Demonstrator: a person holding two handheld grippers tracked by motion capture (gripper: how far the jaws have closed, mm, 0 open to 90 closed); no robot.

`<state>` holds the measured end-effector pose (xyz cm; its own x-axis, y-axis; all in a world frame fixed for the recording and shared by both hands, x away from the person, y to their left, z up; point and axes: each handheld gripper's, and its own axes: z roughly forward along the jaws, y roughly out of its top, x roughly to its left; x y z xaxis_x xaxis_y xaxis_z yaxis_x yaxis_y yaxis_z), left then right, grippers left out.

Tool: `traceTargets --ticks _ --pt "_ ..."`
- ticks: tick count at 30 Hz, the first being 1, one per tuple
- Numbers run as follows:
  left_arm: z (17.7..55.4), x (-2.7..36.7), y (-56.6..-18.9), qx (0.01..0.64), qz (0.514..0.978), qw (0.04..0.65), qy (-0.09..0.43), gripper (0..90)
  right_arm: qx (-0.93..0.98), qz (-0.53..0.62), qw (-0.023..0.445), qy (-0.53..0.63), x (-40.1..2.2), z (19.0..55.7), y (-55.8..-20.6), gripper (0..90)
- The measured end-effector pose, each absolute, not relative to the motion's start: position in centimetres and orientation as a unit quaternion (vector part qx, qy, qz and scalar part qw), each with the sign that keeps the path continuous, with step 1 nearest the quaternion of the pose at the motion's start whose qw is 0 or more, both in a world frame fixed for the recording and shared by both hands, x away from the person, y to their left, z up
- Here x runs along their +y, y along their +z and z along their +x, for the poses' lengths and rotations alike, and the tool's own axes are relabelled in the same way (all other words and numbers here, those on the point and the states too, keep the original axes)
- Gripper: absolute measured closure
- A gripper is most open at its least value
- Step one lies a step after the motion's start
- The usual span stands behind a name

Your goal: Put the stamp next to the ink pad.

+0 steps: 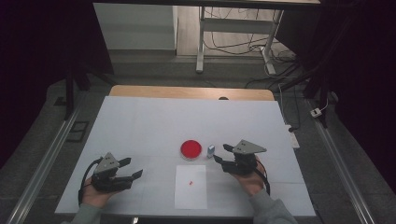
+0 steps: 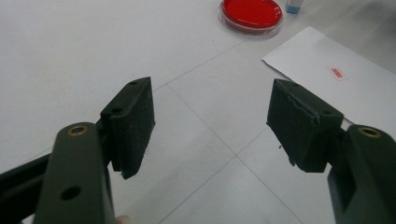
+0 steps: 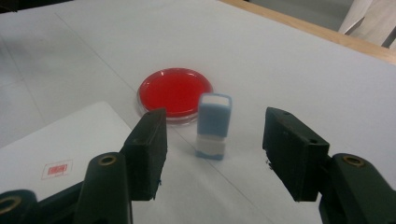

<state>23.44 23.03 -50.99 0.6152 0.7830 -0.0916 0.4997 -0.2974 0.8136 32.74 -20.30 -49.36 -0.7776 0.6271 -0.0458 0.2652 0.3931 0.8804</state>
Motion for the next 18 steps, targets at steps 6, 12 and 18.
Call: traceTargets --ticks 6,12,18 --pt "23.1 23.4 -51.0 0.407 0.787 0.435 0.162 32.0 0.808 0.27 0.202 0.483 -22.5 31.5 -49.0 40.2" --pt "22.8 23.6 -51.1 0.407 0.787 0.434 0.161 32.0 0.803 0.279 0.217 0.48 -25.3 30.0 -49.0 40.1" --pt "22.5 23.5 -51.1 0.403 0.79 0.432 0.163 32.0 0.797 0.288 0.229 0.478 -28.1 28.7 -49.0 40.2"
